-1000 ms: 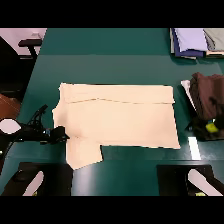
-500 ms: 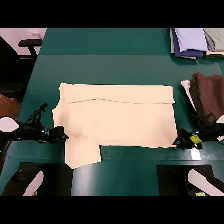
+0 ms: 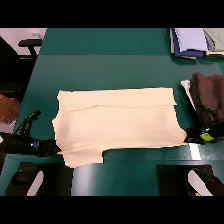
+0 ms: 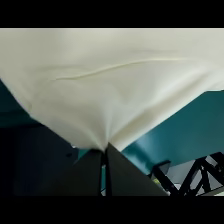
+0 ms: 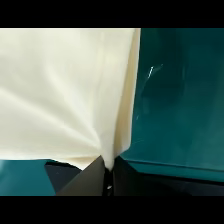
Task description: Fold the shirts.
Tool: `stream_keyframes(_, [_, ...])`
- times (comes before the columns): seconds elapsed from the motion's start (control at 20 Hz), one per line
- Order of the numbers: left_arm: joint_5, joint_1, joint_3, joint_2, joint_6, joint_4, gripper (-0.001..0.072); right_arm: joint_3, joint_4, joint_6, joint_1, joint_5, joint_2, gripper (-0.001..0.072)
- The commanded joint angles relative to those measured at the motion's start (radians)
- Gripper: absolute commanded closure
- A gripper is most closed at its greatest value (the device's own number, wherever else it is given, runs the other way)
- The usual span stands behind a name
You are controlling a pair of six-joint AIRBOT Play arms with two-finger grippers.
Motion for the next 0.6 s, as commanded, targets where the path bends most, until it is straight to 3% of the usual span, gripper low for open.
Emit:
stream_keyframes(0.0, [-0.014, 0.0, 0.068, -0.004, -0.014, -0.018, 0.0684, 0.077, -0.045, 0.002, 0.005, 0.025, 0.067, 0.0695])
stream_keyframes(0.3, [0.293, 0.0, 0.272, -0.412, 0.149, -0.008, 0.0684, 0.301, 0.034, 0.0, 0.076, -0.096, -0.198, 0.0695])
stream_keyframes(0.55, [0.41, 0.0, 0.521, -0.785, 0.254, -0.008, 0.0682, 0.555, 0.035, 0.001, 0.173, -0.159, -0.511, 0.0695])
